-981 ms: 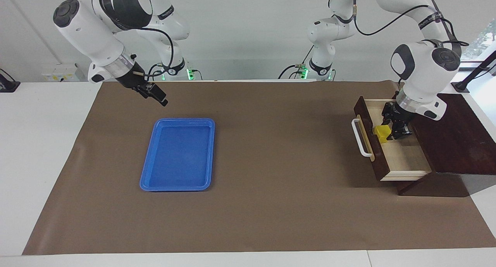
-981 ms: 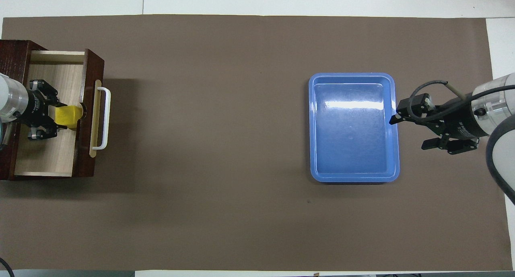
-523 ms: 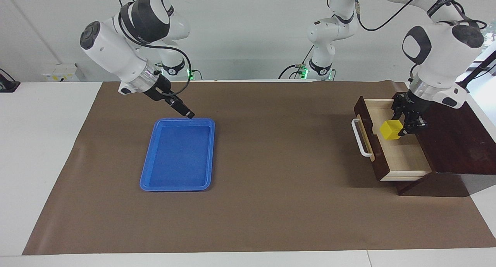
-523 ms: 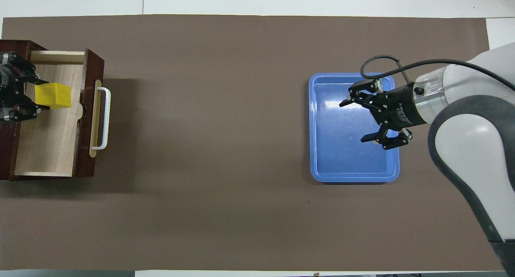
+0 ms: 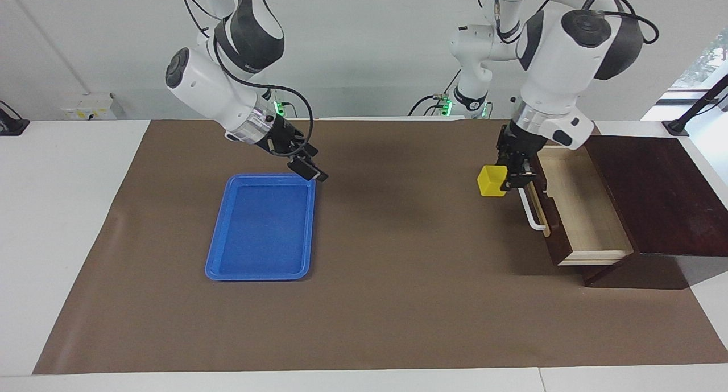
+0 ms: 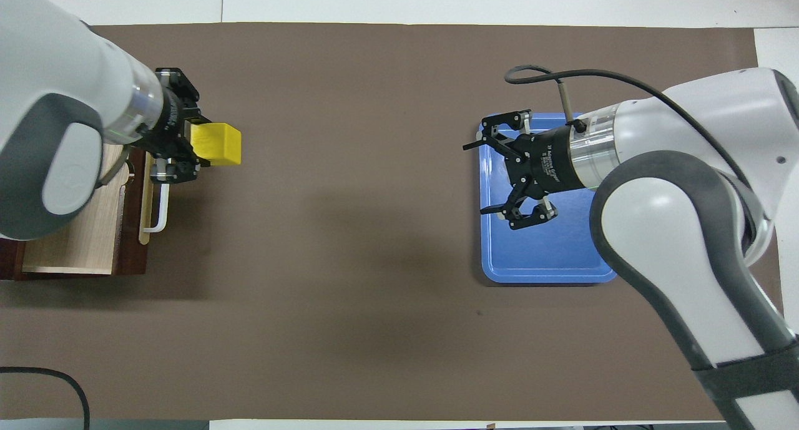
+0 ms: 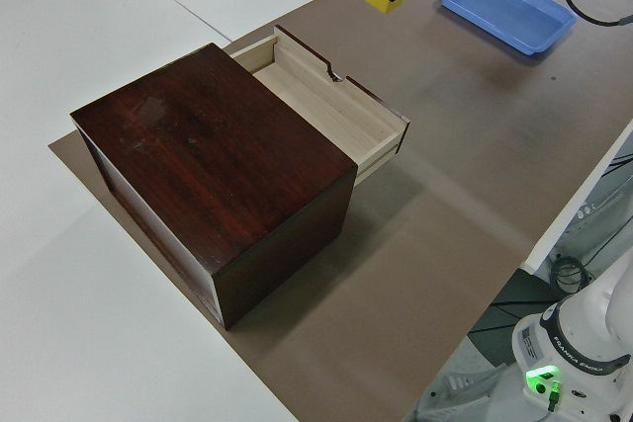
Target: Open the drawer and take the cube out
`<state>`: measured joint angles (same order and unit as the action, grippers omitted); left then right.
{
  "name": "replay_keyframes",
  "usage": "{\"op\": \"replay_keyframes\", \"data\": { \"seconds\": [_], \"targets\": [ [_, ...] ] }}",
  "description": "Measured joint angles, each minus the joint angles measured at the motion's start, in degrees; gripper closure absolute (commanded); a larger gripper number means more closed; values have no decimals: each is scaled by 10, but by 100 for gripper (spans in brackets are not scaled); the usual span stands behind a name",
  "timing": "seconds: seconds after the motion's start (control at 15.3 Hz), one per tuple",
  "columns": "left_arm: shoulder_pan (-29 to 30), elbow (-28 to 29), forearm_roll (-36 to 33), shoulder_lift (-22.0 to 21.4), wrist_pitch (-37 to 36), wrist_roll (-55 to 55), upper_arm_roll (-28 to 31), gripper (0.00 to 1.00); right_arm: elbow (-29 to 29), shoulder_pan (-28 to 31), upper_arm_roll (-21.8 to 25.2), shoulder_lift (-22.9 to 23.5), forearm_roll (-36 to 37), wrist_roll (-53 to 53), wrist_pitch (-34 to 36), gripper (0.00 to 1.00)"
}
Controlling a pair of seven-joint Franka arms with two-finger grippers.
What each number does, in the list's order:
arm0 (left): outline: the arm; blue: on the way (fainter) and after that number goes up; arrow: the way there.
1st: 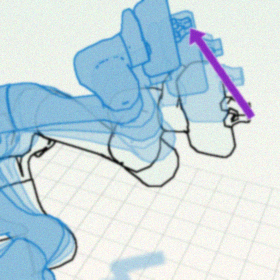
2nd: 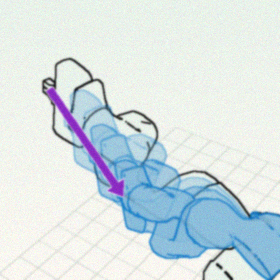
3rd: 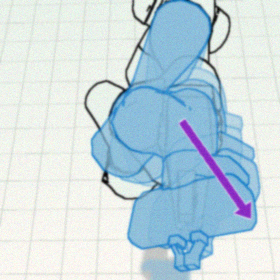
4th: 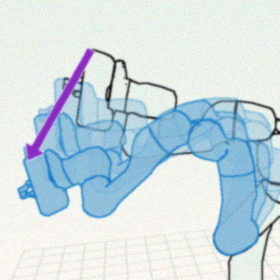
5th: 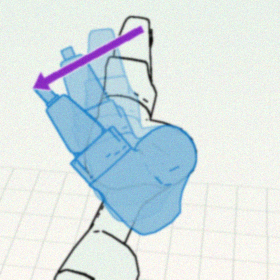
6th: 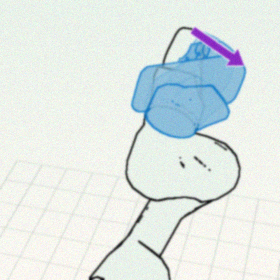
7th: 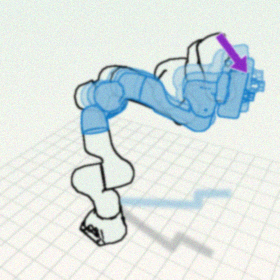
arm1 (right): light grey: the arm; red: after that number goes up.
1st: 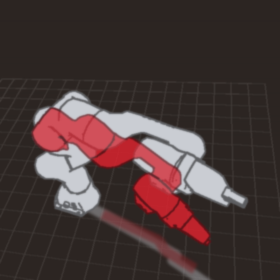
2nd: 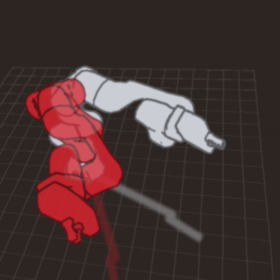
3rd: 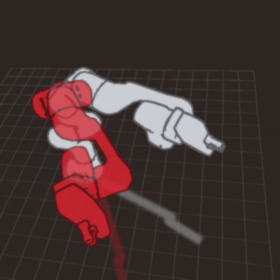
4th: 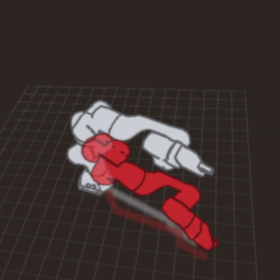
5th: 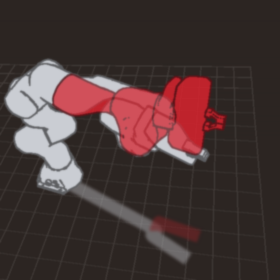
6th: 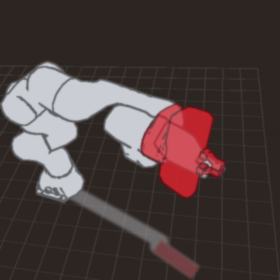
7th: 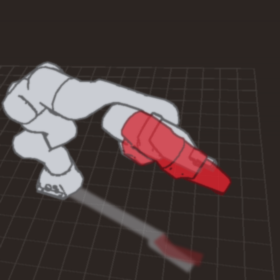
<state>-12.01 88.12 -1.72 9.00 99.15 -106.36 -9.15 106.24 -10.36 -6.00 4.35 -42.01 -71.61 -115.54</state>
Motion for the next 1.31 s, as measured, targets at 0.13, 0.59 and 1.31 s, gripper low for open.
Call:
{"op": "replay_keyframes", "data": {
  "seconds": [0.13, 0.59, 1.31],
  "targets": [
    [-41, 0, -16, 14, 1, -64, 0, 100, -11, -23, 0, 20, -25, -27, -15, 0],
    [-78, 0, -21, 40, 2, -147, 4, 100, -31, -65, -1, 67, -74, -42, -28, 0],
    [-78, 0, -22, 40, 2, -158, 5, 100, -214, -138, 0, 245, -75, -147, -98, 0]
  ]
}}
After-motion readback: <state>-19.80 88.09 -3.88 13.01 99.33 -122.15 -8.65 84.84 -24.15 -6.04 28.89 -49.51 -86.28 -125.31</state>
